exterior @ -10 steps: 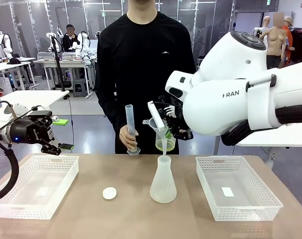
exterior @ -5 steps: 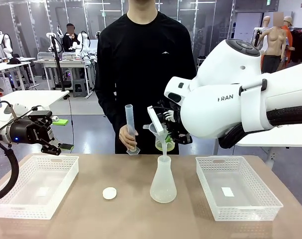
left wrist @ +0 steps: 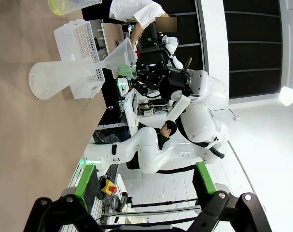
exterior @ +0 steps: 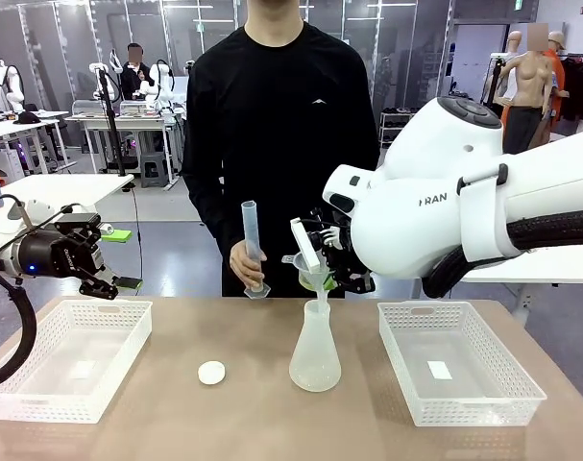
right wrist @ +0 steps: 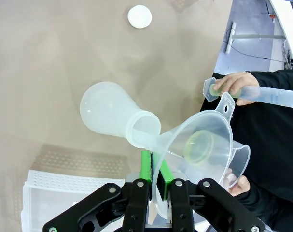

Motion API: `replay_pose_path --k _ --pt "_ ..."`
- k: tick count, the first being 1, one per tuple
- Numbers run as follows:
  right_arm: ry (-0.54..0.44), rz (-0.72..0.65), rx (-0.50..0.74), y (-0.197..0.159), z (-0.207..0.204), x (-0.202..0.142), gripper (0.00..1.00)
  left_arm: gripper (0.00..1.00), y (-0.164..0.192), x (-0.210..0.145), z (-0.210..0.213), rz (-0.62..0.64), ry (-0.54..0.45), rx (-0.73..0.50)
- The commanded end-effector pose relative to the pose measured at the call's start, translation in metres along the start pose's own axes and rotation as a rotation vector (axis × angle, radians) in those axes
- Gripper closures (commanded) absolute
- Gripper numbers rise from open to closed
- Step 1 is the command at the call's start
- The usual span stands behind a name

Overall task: Prepare the solutions needed for the experiment.
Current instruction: Pick up the Plastic Funnel and insert it into the Big flask.

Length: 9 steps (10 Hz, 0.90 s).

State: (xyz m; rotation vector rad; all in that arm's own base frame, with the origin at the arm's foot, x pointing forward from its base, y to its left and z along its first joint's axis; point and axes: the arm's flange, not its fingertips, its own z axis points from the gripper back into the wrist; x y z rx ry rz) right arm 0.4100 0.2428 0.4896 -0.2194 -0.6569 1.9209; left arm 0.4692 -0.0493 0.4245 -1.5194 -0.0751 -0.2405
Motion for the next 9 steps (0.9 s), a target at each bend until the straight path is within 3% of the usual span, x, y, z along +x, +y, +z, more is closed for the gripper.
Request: replay_pose_path --k 1,3,6,9 --pt "-0.078 0.026 -0.027 0.002 -0.013 -0.010 0.94 0.00 -0.003 0.000 0.000 -0.002 0.005 -0.012" --pt "-0.147 0.036 -0.029 0.004 -0.022 -0.013 0.94 0.00 -0.003 0.000 0.000 -0.002 0.005 -0.012" --pt "-0.108 0.022 -0.011 0.010 -0.029 -0.017 0.94 0.00 -0.003 0.000 0.000 -0.002 0.005 -0.012" --pt "-0.130 0.007 -0.013 0.013 -0.036 -0.023 0.94 0.00 -0.003 0.000 0.000 -0.002 0.005 -0.012"
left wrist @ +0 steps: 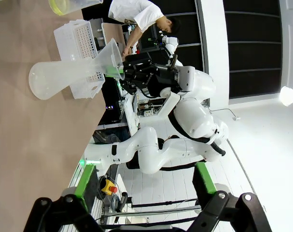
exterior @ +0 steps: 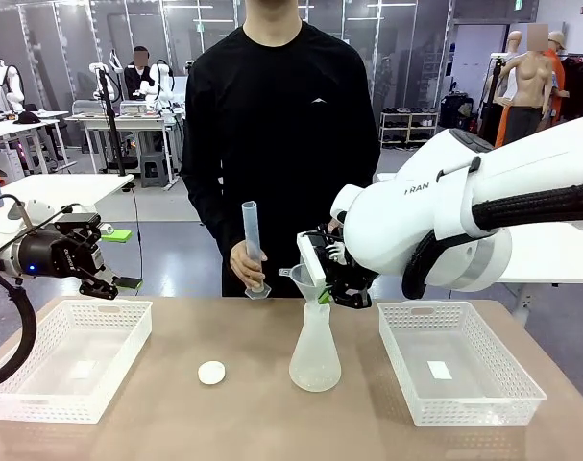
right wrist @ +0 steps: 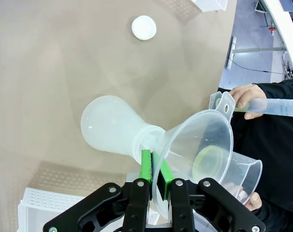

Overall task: Prepare the solutions needed for the experiment.
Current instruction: Pick up the Plastic Funnel and insert it into the Big flask.

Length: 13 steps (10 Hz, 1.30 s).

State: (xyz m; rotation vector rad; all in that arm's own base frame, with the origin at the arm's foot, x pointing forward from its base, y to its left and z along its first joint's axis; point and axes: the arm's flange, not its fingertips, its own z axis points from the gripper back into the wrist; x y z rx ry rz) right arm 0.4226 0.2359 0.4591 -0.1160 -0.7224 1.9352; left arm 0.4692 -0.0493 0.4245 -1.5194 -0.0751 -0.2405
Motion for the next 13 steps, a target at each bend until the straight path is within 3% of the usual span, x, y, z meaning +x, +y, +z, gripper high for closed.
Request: replay_pose_path --k 1,4,5,6,7,8,9,10,11,13 --pt "-0.046 0.013 -0.007 0.0035 -0.0079 -0.0090 0.94 0.00 -0.0026 -0.0001 -0.0002 -0.002 0.005 -0.012" --pt "-0.034 0.013 0.000 0.0032 -0.0086 -0.0114 0.94 0.00 -0.0026 -0.0001 -0.0002 -0.002 0.005 -0.012" --pt "-0.019 0.013 -0.004 0.0024 -0.0063 -0.0121 0.75 0.00 -0.0026 -0.0001 -0.0002 -0.002 0.005 -0.012" --pt "-0.013 0.017 -0.008 0.0018 -0.0040 -0.0116 0.75 0.00 -0.0026 -0.0001 -0.0002 -0.002 0.005 -0.012" --pt "-0.012 0.014 -0.007 0.0022 -0.0020 -0.0115 0.57 0.00 -0.0026 -0.0001 -0.0002 -0.002 0.005 -0.012" --pt "-0.010 0.012 -0.007 0.0030 -0.0015 -0.0117 0.71 0.00 -0.0026 -0.0001 -0.0002 -0.002 0.005 -0.012" --pt "-0.004 0.008 -0.007 0.0036 -0.0021 -0.0124 0.38 0.00 -0.0026 -0.0001 -0.0002 -0.002 0.005 -0.012" --pt "0.009 0.020 -0.013 0.0046 -0.0019 -0.0115 0.53 0.00 -0.0026 -0.0001 -0.0002 -0.002 0.005 -0.012" --pt "0.038 0.000 0.020 0.0017 -0.0026 -0.0135 0.53 0.00 -0.0026 -0.0001 -0.0002 -0.002 0.005 -0.012" --pt "-0.005 -0.011 -0.001 0.0009 -0.0025 -0.0100 0.53 0.00 -0.0026 -0.0001 -0.0002 -0.002 0.005 -0.012"
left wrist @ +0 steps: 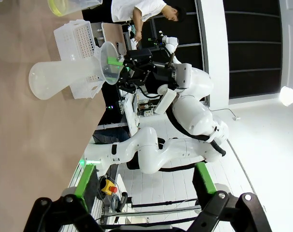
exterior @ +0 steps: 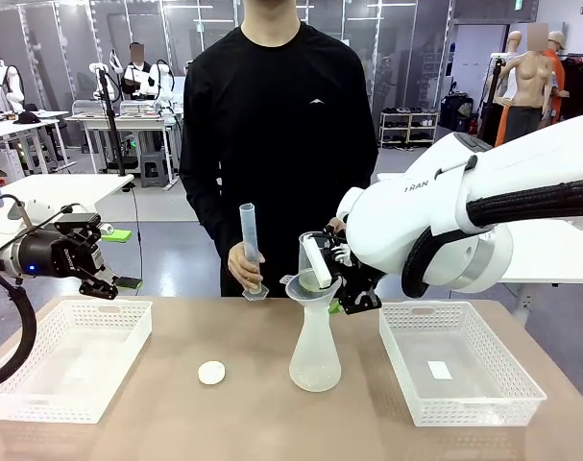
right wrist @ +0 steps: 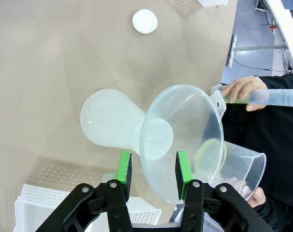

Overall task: Prepare the solutions needed for the experiment.
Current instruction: Pick up the Plastic Funnel and insert it into the Big flask, then once the solution is in the Big flask , pick up the Plastic Funnel and place it back into the right Organizing basket.

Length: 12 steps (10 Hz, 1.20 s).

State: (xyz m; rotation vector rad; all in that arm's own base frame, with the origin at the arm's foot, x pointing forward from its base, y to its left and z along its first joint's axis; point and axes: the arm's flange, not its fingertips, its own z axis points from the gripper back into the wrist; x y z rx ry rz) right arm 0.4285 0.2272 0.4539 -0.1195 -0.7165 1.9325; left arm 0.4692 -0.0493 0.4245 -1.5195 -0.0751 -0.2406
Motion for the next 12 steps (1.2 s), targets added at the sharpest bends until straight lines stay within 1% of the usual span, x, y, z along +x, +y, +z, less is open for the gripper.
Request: replay_pose_path --k 1,8,9,10,11,12 --pt "-0.010 -0.008 -0.003 0.000 0.000 0.001 0.53 0.00 -0.003 0.000 0.000 -0.002 0.005 -0.012" --pt "-0.010 -0.008 -0.003 0.000 0.000 0.001 0.53 0.00 -0.003 0.000 0.000 -0.002 0.005 -0.012" --pt "-0.001 0.001 0.000 0.000 0.000 0.001 0.54 0.00 -0.003 0.000 0.000 -0.002 0.005 -0.012" --pt "-0.002 0.003 -0.070 0.017 0.011 0.010 0.52 0.00 -0.003 0.000 0.000 -0.002 0.005 -0.012" --pt "0.018 0.027 -0.136 0.021 0.028 0.011 0.52 0.00 -0.003 0.000 0.000 -0.002 0.005 -0.012" --pt "0.027 0.027 -0.164 0.017 0.038 0.007 0.52 0.00 -0.003 0.000 0.000 -0.002 0.005 -0.012"
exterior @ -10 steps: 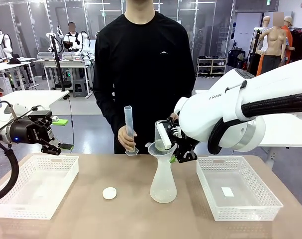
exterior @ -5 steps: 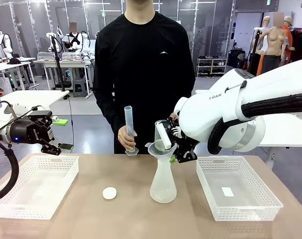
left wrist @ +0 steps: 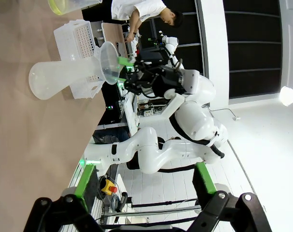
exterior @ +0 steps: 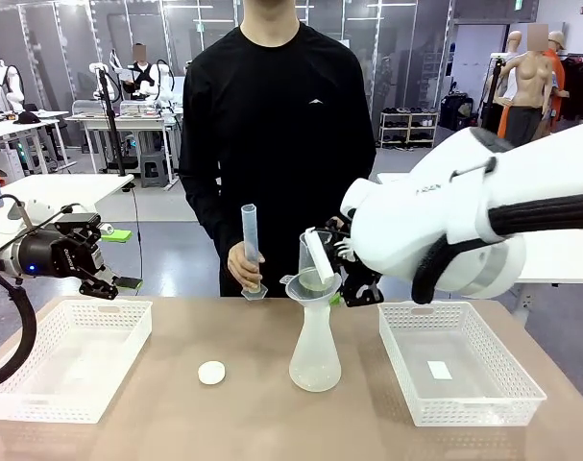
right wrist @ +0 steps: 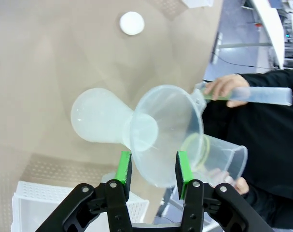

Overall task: Prepare the solutions needed for the experiment.
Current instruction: Once the solution is in the Big flask , pick up the Plastic Funnel and place it back into the right Organizing basket.

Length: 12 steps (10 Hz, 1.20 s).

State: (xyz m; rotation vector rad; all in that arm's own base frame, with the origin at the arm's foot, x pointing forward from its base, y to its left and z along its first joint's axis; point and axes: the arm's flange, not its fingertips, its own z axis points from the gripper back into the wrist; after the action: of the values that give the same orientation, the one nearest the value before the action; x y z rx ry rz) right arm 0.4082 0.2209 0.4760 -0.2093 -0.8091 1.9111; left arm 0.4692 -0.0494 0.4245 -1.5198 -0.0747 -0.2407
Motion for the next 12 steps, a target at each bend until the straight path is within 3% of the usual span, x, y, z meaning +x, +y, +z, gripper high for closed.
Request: replay_pose_path --k 1,2,4,6,10,12 --pt "0.000 0.013 -0.091 0.006 0.017 -0.003 0.52 0.00 -0.003 0.000 0.000 -0.003 0.005 -0.012" --pt "0.008 -0.005 -0.112 0.005 0.026 -0.004 0.52 0.00 -0.003 0.000 0.000 -0.003 0.005 -0.012" --pt "-0.058 -0.174 -0.171 -0.010 0.063 -0.026 0.52 0.00 -0.003 0.000 0.000 -0.003 0.005 -0.012" --pt "-0.041 -0.486 -0.081 -0.035 0.091 -0.065 0.52 0.00 -0.003 0.000 0.000 -0.003 0.005 -0.012" --pt "0.145 -1.125 0.031 -0.052 0.086 -0.133 0.52 0.00 -0.003 0.000 0.000 -0.003 0.005 -0.012" --pt "0.198 -1.207 0.040 -0.047 0.085 -0.153 0.52 0.00 -0.003 0.000 0.000 -0.003 0.005 -0.012"
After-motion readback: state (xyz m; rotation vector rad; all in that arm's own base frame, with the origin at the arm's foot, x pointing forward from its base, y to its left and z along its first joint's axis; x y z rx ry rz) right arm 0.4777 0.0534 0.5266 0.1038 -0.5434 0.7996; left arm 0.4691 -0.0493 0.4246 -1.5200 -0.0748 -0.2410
